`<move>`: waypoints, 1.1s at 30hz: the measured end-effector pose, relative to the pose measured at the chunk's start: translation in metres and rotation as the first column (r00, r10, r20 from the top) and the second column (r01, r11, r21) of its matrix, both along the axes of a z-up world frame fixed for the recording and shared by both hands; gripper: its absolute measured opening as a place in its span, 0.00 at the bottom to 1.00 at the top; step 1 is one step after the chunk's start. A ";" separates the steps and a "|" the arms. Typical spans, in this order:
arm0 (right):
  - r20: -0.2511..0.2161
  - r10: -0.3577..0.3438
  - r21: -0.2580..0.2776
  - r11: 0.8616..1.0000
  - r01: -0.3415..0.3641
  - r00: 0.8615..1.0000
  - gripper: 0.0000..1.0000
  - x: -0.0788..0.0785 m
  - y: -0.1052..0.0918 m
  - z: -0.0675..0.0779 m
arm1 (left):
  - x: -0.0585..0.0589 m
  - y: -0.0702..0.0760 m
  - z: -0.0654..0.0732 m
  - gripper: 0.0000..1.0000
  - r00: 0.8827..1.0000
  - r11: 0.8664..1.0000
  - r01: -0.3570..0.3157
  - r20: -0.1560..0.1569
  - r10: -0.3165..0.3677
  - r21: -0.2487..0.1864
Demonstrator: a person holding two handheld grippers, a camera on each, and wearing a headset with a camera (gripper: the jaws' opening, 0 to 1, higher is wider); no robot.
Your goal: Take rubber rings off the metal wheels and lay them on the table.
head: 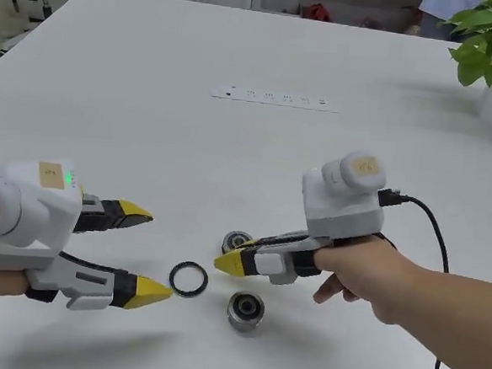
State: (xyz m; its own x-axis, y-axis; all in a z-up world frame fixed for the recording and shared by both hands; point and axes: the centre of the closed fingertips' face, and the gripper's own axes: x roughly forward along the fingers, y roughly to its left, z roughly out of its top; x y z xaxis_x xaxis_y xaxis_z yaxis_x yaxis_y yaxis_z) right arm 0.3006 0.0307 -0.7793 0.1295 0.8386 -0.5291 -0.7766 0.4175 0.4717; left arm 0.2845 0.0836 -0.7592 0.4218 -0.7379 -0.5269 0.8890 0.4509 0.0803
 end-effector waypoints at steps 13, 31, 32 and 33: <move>0.101 0.003 -0.035 0.999 0.000 0.995 0.18 0.012 -0.023 0.004 | 0.013 -0.009 0.009 0.59 1.000 1.000 0.013 0.010 -0.013 -0.008; 0.266 0.062 -0.129 0.991 -0.028 0.962 0.23 0.035 -0.048 -0.015 | 0.035 -0.026 0.000 0.55 1.000 1.000 0.010 -0.028 -0.010 -0.023; 0.273 0.071 -0.129 0.991 -0.036 0.959 0.23 0.034 -0.048 -0.016 | 0.036 -0.027 -0.001 0.55 0.999 1.000 0.009 -0.032 -0.010 -0.025; 0.277 0.075 -0.129 0.991 -0.040 0.958 0.23 0.035 -0.047 -0.017 | 0.036 -0.028 -0.002 0.55 0.999 1.000 0.010 -0.033 -0.011 -0.024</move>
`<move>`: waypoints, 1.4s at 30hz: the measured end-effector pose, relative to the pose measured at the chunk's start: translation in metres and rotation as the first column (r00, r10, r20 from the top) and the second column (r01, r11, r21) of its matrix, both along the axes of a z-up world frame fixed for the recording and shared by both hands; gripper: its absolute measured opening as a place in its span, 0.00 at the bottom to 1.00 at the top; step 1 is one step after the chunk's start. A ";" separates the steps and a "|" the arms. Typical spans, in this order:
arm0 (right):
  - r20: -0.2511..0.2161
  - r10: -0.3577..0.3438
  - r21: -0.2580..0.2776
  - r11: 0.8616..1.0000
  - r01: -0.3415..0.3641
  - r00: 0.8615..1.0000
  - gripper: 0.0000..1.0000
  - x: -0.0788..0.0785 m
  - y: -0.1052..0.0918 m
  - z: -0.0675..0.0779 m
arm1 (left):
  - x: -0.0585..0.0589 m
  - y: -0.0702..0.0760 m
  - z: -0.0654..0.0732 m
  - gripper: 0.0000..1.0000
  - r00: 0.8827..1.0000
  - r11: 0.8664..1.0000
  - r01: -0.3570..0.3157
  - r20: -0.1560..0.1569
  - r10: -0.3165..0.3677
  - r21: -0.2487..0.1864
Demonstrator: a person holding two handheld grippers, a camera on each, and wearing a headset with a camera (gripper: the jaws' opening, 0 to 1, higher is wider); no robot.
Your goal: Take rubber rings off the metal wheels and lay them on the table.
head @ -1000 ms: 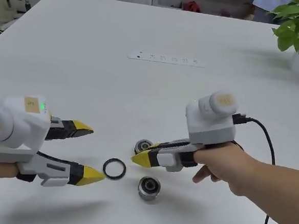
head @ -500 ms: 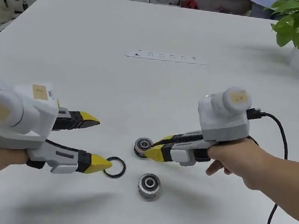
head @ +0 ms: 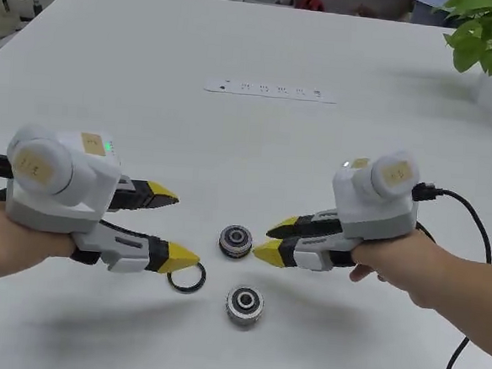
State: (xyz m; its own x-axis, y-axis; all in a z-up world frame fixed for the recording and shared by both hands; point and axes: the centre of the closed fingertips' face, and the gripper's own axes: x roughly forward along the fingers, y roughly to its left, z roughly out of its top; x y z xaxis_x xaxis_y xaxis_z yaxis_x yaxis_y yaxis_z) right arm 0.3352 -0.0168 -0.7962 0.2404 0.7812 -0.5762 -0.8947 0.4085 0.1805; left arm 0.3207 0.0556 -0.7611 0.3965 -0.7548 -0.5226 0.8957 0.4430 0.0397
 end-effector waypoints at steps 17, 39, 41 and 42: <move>0.029 0.043 0.017 0.999 -0.043 0.999 0.22 0.003 0.014 -0.011 | 0.008 -0.018 -0.017 0.52 0.999 1.000 0.008 -0.037 -0.008 0.001; 0.045 0.057 0.024 0.998 -0.058 0.997 0.17 0.002 0.016 -0.015 | 0.013 -0.044 -0.024 0.35 0.997 0.999 0.031 -0.073 -0.032 -0.015; 0.043 0.055 0.025 0.998 -0.056 0.998 0.16 0.002 0.016 -0.015 | 0.014 -0.046 -0.026 0.33 0.997 0.999 0.035 -0.073 -0.035 -0.009; 0.040 0.054 0.026 0.998 -0.055 0.998 0.16 0.002 0.016 -0.015 | 0.014 -0.047 -0.027 0.33 0.997 0.999 0.035 -0.073 -0.036 -0.008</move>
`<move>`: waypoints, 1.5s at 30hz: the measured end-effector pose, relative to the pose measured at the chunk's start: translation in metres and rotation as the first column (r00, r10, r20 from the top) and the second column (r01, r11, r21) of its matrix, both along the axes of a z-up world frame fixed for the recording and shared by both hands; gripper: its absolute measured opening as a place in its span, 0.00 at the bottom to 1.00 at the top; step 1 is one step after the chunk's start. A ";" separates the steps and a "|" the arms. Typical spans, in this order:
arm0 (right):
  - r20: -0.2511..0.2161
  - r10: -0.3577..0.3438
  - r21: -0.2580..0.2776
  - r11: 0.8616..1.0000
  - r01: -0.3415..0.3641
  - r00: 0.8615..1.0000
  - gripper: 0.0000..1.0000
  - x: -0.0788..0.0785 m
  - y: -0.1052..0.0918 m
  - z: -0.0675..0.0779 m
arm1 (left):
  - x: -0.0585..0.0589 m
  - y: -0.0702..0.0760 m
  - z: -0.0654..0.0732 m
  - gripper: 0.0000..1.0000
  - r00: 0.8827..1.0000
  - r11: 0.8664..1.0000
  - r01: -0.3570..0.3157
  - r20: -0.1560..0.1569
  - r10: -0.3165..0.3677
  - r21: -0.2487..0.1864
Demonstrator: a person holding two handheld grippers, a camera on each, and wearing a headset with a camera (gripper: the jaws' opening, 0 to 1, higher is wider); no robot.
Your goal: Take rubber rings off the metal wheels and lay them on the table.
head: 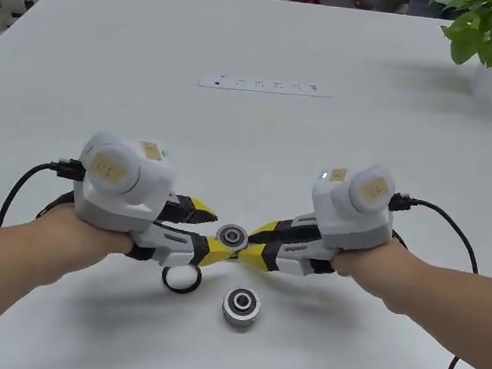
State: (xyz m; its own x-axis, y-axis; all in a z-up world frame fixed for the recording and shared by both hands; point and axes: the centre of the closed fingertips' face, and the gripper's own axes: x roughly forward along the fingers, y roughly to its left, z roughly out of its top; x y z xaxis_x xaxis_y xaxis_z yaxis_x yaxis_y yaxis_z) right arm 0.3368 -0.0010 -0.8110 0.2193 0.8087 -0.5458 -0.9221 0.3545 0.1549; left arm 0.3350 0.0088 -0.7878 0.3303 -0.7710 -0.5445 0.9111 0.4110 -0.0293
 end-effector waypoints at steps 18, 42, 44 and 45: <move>-0.013 -0.009 0.006 1.000 0.009 1.000 0.14 0.000 0.000 0.000 | 0.003 -0.009 -0.006 0.20 1.000 1.000 0.022 0.005 -0.022 0.022; -0.133 -0.113 0.079 0.989 0.124 0.985 0.00 0.005 -0.006 0.000 | 0.008 -0.006 -0.007 0.13 0.999 0.998 -0.027 0.019 0.026 0.056; -0.155 -0.130 0.092 0.985 0.146 0.979 0.00 0.007 -0.007 0.001 | 0.007 -0.006 -0.007 0.13 0.999 0.998 -0.028 0.022 0.027 0.058; -0.162 -0.139 0.101 0.983 0.156 0.977 0.00 0.008 -0.008 0.001 | 0.007 -0.006 -0.007 0.13 0.999 0.998 -0.027 0.025 0.026 0.062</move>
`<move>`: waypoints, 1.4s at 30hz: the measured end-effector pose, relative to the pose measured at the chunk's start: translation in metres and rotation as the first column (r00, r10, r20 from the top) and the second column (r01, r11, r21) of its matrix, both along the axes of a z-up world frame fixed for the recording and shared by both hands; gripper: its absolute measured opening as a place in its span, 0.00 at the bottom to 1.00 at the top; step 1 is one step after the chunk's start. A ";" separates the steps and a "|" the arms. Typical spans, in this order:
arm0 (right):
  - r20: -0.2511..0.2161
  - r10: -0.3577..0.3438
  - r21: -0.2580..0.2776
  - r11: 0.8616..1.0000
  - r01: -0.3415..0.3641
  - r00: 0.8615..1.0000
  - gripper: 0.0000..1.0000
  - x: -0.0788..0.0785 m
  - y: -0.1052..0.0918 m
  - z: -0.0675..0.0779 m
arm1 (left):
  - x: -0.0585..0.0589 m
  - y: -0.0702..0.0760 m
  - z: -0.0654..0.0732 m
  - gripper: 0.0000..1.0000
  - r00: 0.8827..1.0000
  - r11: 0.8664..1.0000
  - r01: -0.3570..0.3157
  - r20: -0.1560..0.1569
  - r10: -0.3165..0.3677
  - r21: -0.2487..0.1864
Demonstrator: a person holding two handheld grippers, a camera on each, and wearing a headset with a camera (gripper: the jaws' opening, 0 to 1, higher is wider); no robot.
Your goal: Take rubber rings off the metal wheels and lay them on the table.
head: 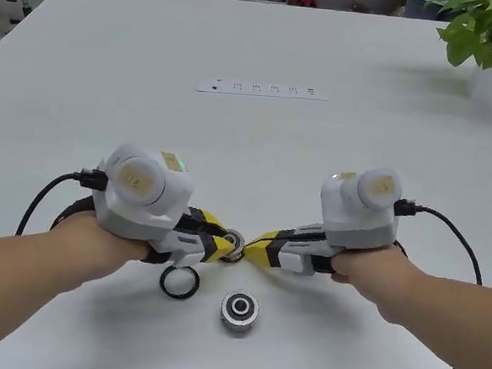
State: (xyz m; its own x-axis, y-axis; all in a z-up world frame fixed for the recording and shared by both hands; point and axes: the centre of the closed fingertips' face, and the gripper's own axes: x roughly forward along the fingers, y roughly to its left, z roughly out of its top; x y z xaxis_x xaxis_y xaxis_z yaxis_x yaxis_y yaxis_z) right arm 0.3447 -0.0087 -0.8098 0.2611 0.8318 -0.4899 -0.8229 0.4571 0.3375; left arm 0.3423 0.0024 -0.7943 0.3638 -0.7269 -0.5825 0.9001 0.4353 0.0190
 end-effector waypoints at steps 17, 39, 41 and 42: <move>-0.066 -0.075 0.091 0.993 0.081 0.995 0.00 0.006 0.002 0.013 | 0.001 0.000 0.000 0.12 1.000 0.999 -0.014 0.010 0.014 0.030; -0.058 -0.033 0.103 0.994 0.039 0.998 0.00 0.000 0.010 0.020 | 0.000 -0.001 -0.001 0.12 1.000 0.999 -0.019 0.019 0.018 0.029; -0.058 -0.030 0.107 0.994 0.036 0.998 0.00 -0.001 0.010 0.021 | 0.000 -0.001 -0.001 0.12 1.000 0.999 -0.019 0.019 0.018 0.026; -0.056 -0.025 0.110 0.993 0.031 0.998 0.00 -0.002 0.011 0.022 | 0.000 -0.001 -0.001 0.12 1.000 0.999 -0.019 0.020 0.018 0.026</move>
State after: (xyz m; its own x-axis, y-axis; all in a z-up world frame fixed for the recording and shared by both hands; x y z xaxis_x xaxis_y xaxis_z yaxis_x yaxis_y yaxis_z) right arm 0.3429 0.0026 -0.7882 0.2602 0.8746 -0.4091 -0.7895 0.4366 0.4313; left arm 0.3420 0.0013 -0.7953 0.3889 -0.7044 -0.5937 0.8911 0.4511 0.0486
